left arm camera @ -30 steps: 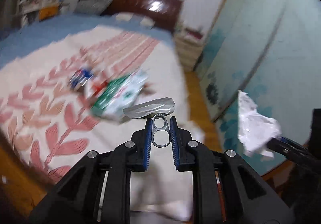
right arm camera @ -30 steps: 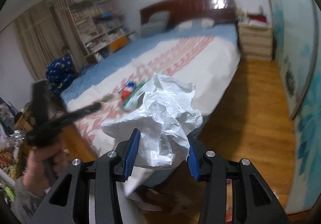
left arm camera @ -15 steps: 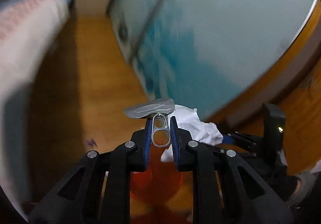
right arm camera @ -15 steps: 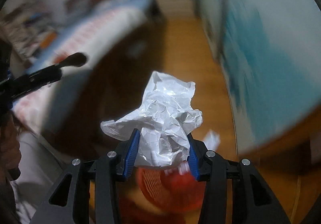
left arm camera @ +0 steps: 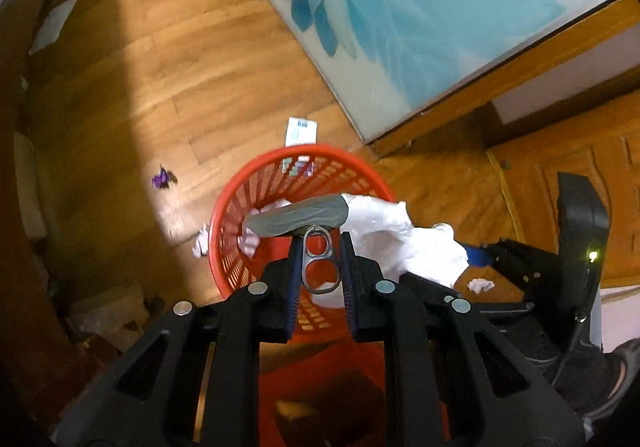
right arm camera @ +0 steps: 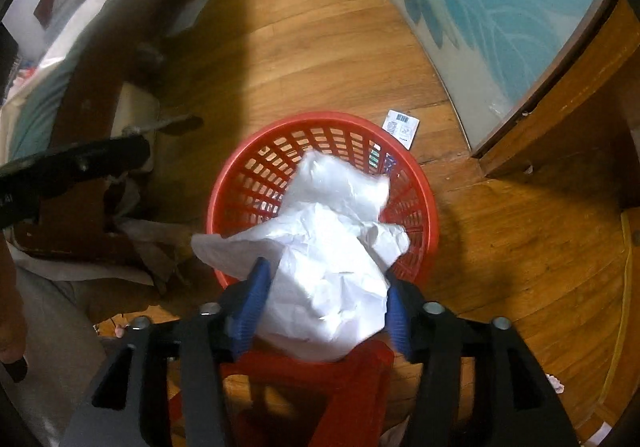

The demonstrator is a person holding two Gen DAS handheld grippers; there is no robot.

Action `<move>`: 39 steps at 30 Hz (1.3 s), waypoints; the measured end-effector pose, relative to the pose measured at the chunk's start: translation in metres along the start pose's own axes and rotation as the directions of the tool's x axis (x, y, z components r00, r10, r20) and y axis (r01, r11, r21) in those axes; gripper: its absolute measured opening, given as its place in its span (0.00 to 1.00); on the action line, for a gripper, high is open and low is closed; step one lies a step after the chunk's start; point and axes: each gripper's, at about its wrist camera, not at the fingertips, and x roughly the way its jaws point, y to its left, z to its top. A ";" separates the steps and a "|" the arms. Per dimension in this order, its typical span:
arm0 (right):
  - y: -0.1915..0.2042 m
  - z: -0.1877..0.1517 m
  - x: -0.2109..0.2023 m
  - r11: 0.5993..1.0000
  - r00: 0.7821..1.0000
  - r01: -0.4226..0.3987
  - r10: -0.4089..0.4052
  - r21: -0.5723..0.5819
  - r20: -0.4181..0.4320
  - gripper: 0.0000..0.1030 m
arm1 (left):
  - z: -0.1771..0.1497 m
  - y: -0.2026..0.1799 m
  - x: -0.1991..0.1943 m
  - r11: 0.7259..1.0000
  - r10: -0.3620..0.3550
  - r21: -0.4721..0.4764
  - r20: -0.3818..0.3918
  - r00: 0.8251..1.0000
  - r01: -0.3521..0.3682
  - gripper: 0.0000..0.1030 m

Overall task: Collect trash
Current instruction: 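Carry both items to the red wastebasket and release them inside, then return to the bed and grasp the crumpled grid paper with the right gripper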

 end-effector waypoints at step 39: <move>0.503 0.064 -0.102 0.680 0.814 -0.038 0.446 -0.732 0.372 0.68 | -0.242 0.271 -0.344 0.825 0.544 -0.549 0.707 0.452 -0.133 0.71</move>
